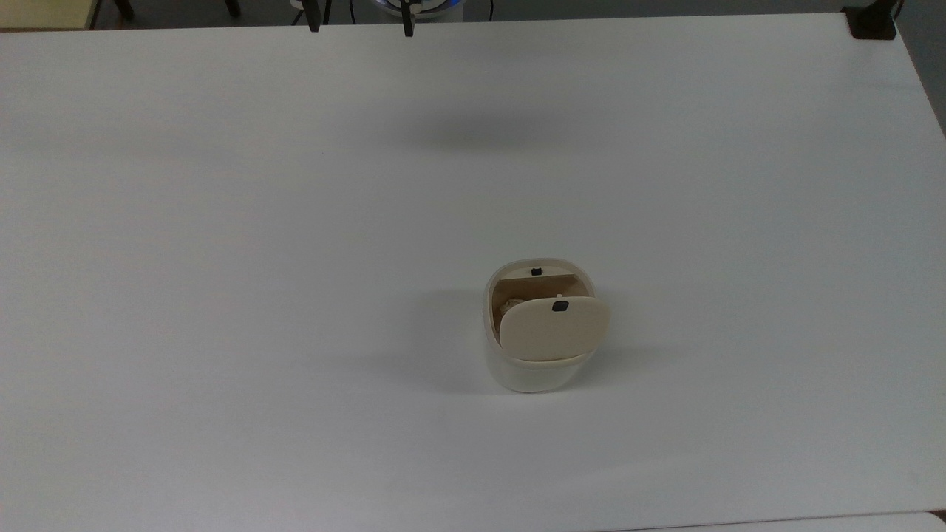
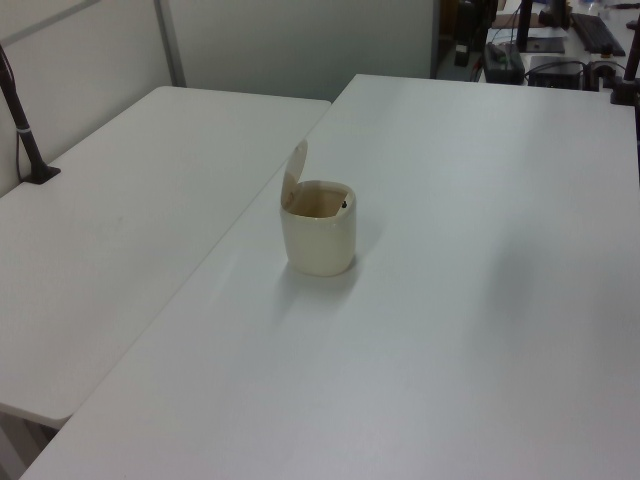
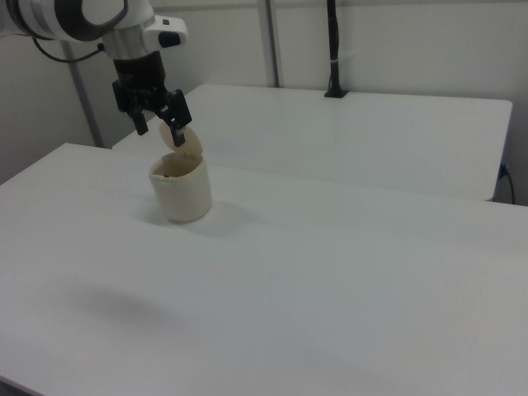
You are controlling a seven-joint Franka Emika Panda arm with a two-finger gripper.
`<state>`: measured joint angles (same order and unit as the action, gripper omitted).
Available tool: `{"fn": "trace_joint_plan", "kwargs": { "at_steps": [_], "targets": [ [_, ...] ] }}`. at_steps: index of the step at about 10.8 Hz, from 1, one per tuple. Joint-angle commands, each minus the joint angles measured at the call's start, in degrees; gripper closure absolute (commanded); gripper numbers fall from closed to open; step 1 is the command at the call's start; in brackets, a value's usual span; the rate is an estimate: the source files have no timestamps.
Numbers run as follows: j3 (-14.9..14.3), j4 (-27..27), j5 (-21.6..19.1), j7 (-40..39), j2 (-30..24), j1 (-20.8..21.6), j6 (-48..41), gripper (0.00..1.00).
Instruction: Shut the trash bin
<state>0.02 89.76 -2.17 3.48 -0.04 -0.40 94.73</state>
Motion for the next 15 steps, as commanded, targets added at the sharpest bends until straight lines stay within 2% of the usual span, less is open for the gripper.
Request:
{"fn": "trace_joint_plan", "kwargs": {
  "at_steps": [1,7,9,11,12,14,15],
  "targets": [
    [-0.5,-0.4,0.6,-1.0,-0.1,0.7,-1.3,0.0],
    [-0.1,-0.4,0.8,-0.6,0.3,1.2,-0.4,0.0],
    [-0.1,-0.5,0.8,0.0,1.4,1.5,4.1,0.0],
    [-0.1,-0.9,0.9,4.3,3.1,3.1,8.3,0.02],
    [-0.1,-1.0,0.9,6.8,3.9,3.9,10.4,0.06],
    [-0.1,-2.2,0.8,19.6,6.0,6.3,16.5,0.19],
    [-0.1,-3.5,0.8,27.9,7.9,7.0,19.6,0.36]
  ]
}}
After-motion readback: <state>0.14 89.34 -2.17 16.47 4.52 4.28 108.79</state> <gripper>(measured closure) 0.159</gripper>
